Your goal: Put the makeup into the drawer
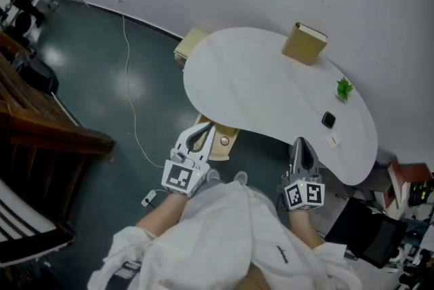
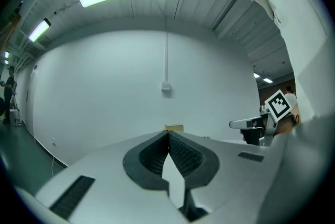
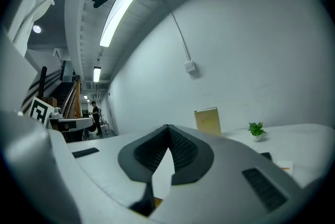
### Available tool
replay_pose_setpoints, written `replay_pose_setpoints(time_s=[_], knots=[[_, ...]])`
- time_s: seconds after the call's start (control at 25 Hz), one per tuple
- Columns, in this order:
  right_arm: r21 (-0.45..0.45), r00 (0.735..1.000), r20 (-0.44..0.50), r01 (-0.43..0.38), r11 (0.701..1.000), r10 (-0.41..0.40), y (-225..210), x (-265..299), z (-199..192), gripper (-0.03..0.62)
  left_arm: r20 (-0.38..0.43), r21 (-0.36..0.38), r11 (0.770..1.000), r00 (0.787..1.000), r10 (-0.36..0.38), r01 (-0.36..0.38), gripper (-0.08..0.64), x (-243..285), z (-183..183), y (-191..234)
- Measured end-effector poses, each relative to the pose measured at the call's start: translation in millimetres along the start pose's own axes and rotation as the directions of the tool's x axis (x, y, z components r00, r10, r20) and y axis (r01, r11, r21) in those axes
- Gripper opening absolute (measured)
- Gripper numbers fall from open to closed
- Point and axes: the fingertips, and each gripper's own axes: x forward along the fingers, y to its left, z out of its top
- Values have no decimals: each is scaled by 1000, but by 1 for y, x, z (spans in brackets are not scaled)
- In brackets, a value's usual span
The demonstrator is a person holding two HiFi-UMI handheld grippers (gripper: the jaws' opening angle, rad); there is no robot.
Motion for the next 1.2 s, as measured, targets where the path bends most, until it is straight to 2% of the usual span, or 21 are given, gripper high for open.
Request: replay_pose_setpoints(time_s=[0.24,0.56,1.0,1.2], knots=[[-20,996,69,50,999,-49,-25,-17,33,17,59,28,997,996,68,-70,26,-19,35,15],[-26,991,112,79,997,-76,-38,-31,46,17,114,64,992,989,99,-107,26,-23,57,15],[-20,987,114,114,993,-111,-48,-41,45,17,141,103,991,987,74,-89,26,-15,66,6],[-27,987,100,125,992,-122,-50,-43,40,17,124,90,992,989,79,-90,26,-13,62,6]])
